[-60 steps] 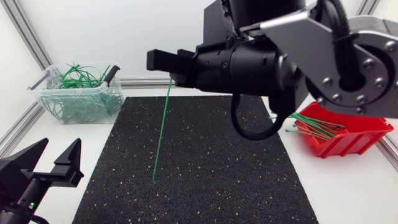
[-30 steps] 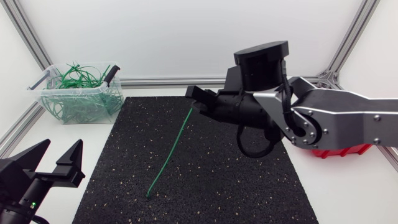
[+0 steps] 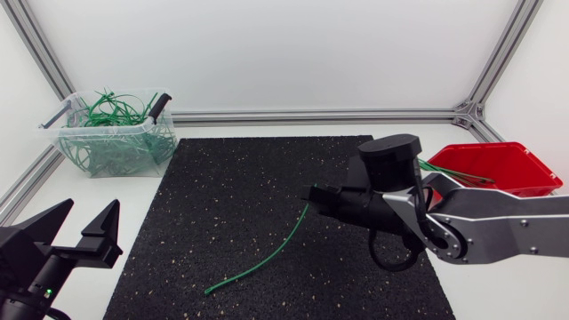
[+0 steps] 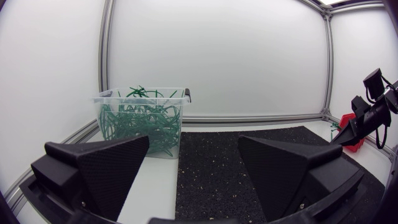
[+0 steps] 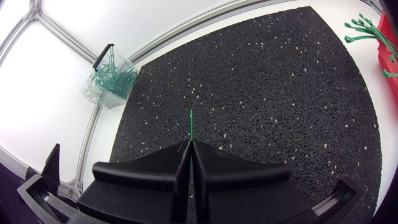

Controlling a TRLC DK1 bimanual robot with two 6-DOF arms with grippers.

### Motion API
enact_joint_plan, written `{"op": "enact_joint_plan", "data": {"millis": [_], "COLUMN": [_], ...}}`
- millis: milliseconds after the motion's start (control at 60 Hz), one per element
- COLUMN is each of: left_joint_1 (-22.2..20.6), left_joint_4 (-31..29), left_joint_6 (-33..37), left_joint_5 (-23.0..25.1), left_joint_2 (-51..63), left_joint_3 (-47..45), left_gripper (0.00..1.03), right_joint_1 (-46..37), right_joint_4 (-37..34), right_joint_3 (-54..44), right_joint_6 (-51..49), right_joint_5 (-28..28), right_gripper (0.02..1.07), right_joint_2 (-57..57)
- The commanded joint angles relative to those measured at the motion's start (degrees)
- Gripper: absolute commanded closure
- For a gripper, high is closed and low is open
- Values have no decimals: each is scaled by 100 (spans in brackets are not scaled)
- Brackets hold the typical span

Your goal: Take a green cable tie from the red box, thread the tail through the head to close it, then place it in the transparent bin on the left.

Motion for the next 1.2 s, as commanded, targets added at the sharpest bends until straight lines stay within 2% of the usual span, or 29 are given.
{"op": "enact_joint_plan", "data": {"millis": [0, 183, 250, 350, 533, 667, 717, 817, 900, 1050, 1183], "left_joint_1": [-27, -36, -44, -53, -44, -36, -36, -44, -36, -36, -18], "left_joint_4": [-161, -161, -161, -161, -161, -161, -161, -161, -161, -161, -161], "left_joint_6": [-77, -77, -77, -77, -77, -77, -77, -77, -77, -77, -77], "left_joint_5": [12, 12, 12, 12, 12, 12, 12, 12, 12, 12, 12], "left_joint_2": [65, 65, 65, 65, 57, 48, 48, 48, 48, 48, 48], "left_joint_3": [-217, -217, -217, -217, -217, -217, -217, -217, -217, -217, -217], "left_gripper": [3, 3, 3, 3, 3, 3, 3, 3, 3, 3, 3], "right_joint_1": [-24, 2, 2, 11, 20, 20, 20, -16, -24, 28, -7], "right_joint_4": [19, 37, 72, 81, 81, 2, -236, -552, -1000, -1879, -2345], "right_joint_3": [-225, -550, -638, -717, -902, -1095, -1113, -1104, -955, -392, 179], "right_joint_6": [-173, -489, -656, -805, -937, -1078, -1175, -1412, -1763, -2458, -2634], "right_joint_5": [32, 102, 128, 137, 146, 199, 190, 199, 199, 93, -513], "right_gripper": [101, 101, 95, 81, 64, 46, 33, 20, 14, 13, 13], "right_joint_2": [-60, -209, -270, -341, -411, -604, -684, -851, -974, -1026, -815]}}
